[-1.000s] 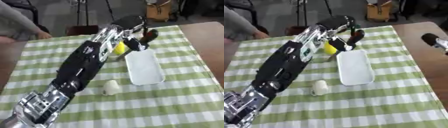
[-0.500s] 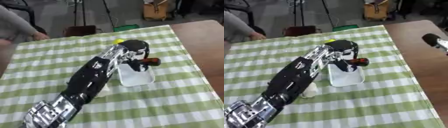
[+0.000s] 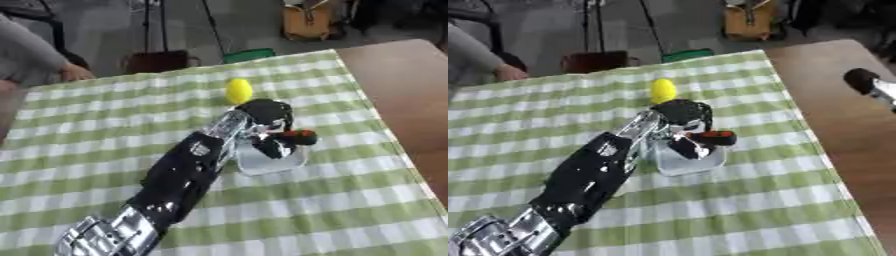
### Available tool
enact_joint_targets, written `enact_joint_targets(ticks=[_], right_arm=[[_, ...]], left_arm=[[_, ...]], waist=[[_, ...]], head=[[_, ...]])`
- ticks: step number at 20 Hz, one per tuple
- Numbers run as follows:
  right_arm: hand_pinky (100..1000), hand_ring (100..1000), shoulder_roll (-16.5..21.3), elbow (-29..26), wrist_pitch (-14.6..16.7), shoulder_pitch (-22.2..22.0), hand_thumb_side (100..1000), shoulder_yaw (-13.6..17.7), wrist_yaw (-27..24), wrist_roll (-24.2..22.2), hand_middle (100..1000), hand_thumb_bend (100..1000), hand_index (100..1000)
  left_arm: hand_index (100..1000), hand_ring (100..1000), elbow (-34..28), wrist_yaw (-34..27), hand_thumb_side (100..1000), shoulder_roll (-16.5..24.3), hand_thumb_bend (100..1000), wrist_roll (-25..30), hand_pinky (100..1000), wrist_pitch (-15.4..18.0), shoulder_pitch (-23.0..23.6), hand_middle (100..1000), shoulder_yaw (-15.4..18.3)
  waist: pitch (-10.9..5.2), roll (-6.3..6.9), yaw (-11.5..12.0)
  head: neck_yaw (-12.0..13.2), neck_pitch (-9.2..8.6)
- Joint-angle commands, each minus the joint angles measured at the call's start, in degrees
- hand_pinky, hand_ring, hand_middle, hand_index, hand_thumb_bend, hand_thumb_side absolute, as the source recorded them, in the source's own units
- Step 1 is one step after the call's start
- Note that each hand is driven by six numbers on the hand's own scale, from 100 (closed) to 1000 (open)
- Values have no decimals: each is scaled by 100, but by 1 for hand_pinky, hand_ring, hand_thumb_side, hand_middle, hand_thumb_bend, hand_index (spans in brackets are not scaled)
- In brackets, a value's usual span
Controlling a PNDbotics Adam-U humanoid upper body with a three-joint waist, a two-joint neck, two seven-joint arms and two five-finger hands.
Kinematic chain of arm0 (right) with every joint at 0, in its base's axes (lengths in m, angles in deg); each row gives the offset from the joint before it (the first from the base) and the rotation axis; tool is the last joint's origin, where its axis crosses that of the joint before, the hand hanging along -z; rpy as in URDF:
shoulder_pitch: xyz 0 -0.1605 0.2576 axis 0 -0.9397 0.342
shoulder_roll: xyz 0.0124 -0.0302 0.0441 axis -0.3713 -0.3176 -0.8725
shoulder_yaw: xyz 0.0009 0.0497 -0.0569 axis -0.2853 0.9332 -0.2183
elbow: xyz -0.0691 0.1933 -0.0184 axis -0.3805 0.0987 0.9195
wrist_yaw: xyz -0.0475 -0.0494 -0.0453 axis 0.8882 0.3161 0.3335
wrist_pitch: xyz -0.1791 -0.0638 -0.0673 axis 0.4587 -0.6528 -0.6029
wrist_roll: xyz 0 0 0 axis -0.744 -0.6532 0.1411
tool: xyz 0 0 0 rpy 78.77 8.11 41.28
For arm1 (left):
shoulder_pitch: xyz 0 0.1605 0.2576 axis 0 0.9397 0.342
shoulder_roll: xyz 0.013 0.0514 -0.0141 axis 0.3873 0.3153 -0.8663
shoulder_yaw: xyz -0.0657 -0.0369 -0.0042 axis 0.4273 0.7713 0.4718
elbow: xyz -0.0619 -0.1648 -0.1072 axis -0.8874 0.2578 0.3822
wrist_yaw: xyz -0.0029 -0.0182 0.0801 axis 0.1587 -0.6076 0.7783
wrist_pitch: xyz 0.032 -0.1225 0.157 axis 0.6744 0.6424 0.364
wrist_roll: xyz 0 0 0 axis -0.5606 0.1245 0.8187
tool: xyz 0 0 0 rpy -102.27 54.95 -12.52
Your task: Pick up objects on the table and place them in the box.
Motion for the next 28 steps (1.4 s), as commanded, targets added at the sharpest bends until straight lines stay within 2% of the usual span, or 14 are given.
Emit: enact_joint_targets(ticks=[1,4,5,7,9,10,11,14,15,16,18,20,24,28], right_arm=[[536,574,89,-105,14,91,531,41,-50,-3,668,678,852],[536,574,82,-101,18,89,531,44,-53,-5,668,678,852],[536,574,80,-99,18,87,530,46,-53,-5,668,679,852],[537,574,81,-93,19,75,531,58,-54,0,668,678,852],[537,573,80,-87,18,64,530,74,-53,10,667,678,851],[537,573,83,-78,14,42,530,88,-51,18,667,678,851],[537,573,89,-71,13,22,551,98,-49,25,667,691,851],[537,573,107,-55,18,-26,531,119,-44,40,667,679,851],[538,572,117,-46,14,-51,532,132,-41,47,666,678,851],[538,572,135,-34,5,-102,534,161,-34,68,666,677,851],[538,572,151,-28,4,-161,534,185,-26,96,666,677,851],[538,572,172,-18,-2,-214,533,214,-15,117,666,677,851],[538,571,183,-12,-8,-288,532,247,-2,145,665,677,850],[537,570,188,-11,-14,-319,529,260,0,151,664,677,850]], left_arm=[[1000,859,-440,337,904,54,712,-387,890,-112,-163,860,64],[1000,855,-778,529,948,90,691,-786,883,-306,-202,865,92],[1000,840,-856,532,1000,94,645,-912,864,-367,-210,868,114],[971,818,-1130,297,1000,130,608,-1349,849,-532,-229,859,211],[940,798,-1322,-72,1000,214,609,-1616,834,-581,-214,853,204],[933,783,-1451,-454,984,276,594,-1654,819,-535,-152,853,214],[926,772,-1590,-874,971,391,585,-1615,805,-494,-100,852,199],[924,769,-2201,-2268,948,795,589,-1193,799,-372,58,851,104],[905,742,-2433,-2625,914,950,588,-1060,764,-386,116,843,105],[907,735,-2876,-3119,915,1273,578,-939,756,-357,312,841,169],[906,735,-3701,-3990,912,1775,578,-604,757,-503,651,841,303],[892,730,-4312,-4547,906,2242,570,-380,752,-754,1099,839,557],[891,717,-5059,-5139,913,2929,551,-117,740,-1194,1945,837,1061],[890,716,-5398,-5159,920,3347,548,-12,736,-1329,2621,830,1349]], waist=[[-80,-79,-1],[-85,-92,0],[-87,-99,3],[-91,-123,24],[-94,-141,54],[-102,-161,99],[-114,-175,137],[-148,-211,226],[-171,-221,272],[-212,-235,372],[-258,-249,476],[-283,-262,597],[-311,-273,770],[-300,-291,927]], head=[[8,-76],[9,-87],[10,-90],[3,-95],[-11,-93],[-50,-92],[-84,-89],[-155,-69],[-187,-50],[-235,-18],[-293,22],[-385,53],[-478,110],[-572,144]])
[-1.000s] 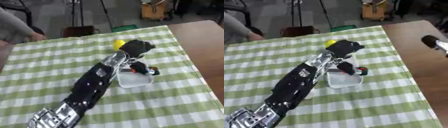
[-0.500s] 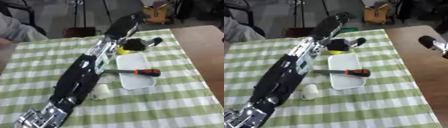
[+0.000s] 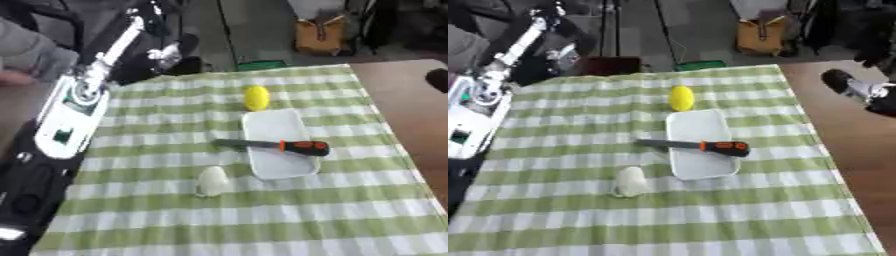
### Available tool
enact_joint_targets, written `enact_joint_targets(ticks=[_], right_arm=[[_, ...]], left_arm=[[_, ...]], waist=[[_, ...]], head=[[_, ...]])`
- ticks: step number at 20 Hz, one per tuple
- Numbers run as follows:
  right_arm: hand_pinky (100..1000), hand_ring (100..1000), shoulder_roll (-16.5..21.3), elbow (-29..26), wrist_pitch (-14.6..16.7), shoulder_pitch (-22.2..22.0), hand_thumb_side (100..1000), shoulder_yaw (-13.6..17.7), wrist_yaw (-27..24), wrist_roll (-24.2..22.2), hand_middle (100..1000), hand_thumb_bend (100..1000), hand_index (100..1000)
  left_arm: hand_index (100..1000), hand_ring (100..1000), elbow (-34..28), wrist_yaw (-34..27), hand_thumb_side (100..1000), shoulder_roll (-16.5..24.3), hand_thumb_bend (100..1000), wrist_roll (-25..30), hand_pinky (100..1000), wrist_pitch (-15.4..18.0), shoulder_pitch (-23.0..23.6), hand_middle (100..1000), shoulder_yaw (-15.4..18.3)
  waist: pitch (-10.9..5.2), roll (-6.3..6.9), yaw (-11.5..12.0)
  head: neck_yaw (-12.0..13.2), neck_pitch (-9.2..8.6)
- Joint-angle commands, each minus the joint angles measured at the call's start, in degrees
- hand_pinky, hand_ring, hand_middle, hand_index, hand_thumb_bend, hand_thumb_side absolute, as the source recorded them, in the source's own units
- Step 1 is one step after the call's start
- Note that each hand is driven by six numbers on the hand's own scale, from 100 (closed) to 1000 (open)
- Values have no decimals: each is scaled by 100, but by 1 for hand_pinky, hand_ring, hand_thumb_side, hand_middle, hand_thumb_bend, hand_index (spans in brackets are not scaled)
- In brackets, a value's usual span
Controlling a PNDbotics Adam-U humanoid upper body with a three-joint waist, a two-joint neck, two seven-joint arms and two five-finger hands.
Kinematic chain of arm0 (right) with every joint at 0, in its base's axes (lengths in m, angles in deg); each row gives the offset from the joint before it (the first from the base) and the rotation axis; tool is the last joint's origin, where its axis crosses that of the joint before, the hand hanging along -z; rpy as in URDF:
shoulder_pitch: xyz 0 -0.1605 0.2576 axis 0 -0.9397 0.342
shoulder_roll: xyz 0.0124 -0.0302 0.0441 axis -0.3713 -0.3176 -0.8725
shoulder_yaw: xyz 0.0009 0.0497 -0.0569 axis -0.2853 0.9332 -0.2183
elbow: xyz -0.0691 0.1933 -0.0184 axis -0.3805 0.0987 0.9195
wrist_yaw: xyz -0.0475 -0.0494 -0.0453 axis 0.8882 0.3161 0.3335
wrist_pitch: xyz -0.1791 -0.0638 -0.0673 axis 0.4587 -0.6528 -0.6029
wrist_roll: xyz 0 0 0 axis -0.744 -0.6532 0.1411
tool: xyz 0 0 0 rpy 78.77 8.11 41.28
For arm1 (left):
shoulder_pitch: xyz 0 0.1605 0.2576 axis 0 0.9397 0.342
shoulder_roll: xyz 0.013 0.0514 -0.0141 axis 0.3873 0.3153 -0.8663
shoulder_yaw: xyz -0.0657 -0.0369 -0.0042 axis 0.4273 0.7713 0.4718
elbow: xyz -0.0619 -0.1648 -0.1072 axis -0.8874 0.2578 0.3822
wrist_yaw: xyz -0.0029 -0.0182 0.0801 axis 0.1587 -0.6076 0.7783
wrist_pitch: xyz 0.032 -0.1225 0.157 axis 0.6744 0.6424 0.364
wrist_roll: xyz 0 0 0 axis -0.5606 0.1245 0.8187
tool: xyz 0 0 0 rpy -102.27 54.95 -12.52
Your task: Pick up objects on the table and place them in the box.
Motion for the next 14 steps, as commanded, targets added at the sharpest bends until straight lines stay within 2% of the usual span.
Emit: enact_joint_targets(ticks=[1,3,4,6,14], right_arm=[[537,570,189,-51,2,40,529,81,15,35,664,677,850],[537,570,195,-48,-2,26,528,85,17,39,664,684,850],[537,570,200,-48,2,22,529,86,13,40,664,678,850],[537,570,207,-45,-4,18,529,88,18,47,664,678,850],[536,570,202,-46,-11,7,528,73,18,44,664,678,850]], left_arm=[[889,714,-372,-13,919,443,549,78,734,-99,215,829,296],[888,718,-456,64,917,562,532,169,739,-119,380,827,370],[887,721,-485,99,909,618,578,223,742,-118,451,828,399],[887,722,-542,143,907,684,584,317,743,-99,559,828,452],[883,712,-653,48,897,587,603,412,734,-11,793,826,566]], waist=[[-86,-34,46],[-88,-42,93],[-92,-44,122],[-104,-43,159],[-116,-48,200]], head=[[-59,62],[-86,77],[-96,79],[-109,104],[-134,92]])
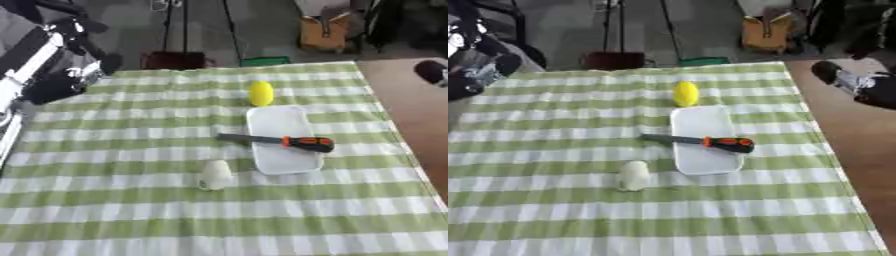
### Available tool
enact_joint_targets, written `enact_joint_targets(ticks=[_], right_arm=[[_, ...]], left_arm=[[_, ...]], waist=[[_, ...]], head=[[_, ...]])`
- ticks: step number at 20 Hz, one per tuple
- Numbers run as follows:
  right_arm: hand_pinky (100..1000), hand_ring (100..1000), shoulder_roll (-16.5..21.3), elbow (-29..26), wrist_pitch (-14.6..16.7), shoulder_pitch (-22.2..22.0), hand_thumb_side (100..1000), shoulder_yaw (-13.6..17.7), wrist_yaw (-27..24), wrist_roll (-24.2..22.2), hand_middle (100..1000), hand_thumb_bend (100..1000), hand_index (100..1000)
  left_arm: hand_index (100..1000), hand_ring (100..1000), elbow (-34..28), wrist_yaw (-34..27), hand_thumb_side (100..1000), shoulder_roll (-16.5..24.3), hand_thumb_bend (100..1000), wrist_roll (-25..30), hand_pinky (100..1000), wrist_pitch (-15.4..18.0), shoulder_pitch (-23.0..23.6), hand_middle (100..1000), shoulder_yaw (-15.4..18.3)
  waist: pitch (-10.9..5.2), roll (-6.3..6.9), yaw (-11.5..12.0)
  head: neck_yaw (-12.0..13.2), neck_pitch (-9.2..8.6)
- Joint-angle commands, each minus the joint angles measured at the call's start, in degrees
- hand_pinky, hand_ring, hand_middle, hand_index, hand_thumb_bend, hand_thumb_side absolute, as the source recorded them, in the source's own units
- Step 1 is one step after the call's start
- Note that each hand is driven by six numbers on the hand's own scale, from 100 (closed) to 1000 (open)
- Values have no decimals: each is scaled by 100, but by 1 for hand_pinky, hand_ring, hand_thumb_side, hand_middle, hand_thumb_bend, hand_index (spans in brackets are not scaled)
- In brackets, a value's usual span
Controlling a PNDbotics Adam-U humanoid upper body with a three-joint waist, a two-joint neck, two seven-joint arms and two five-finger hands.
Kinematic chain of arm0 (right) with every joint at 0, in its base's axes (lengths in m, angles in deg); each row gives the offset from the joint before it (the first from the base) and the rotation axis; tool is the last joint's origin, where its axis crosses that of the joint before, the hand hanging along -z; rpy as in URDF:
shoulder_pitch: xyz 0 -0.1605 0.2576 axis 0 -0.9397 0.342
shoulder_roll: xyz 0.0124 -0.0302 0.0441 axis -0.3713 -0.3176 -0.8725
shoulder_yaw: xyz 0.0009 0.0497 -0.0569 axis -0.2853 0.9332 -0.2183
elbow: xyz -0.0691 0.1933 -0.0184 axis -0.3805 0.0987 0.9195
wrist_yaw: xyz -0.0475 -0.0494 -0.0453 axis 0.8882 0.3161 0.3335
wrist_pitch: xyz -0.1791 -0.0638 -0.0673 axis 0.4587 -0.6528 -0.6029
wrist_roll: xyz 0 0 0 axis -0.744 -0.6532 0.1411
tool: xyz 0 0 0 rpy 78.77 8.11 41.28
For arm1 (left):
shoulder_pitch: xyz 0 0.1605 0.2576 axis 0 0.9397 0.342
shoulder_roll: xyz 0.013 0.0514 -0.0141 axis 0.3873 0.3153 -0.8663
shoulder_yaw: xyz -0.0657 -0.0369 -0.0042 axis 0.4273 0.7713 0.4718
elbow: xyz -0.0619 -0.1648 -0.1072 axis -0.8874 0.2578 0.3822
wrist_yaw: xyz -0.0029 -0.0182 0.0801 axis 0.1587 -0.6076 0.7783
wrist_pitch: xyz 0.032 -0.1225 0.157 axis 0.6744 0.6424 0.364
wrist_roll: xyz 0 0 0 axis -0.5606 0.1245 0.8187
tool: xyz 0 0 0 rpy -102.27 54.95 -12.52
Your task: Pick up objects on the table and place them in the box.
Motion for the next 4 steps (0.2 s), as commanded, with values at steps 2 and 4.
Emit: enact_joint_targets(ticks=[2,4], right_arm=[[536,570,202,-44,2,57,528,38,6,10,663,678,850],[535,570,198,-45,0,56,528,39,5,14,663,678,850]], left_arm=[[881,708,-133,-125,902,75,593,-34,731,39,23,825,117],[878,705,-131,-213,899,35,593,-84,728,59,60,824,124]], waist=[[-89,-13,19],[-89,-9,23]], head=[[14,31],[24,30]])
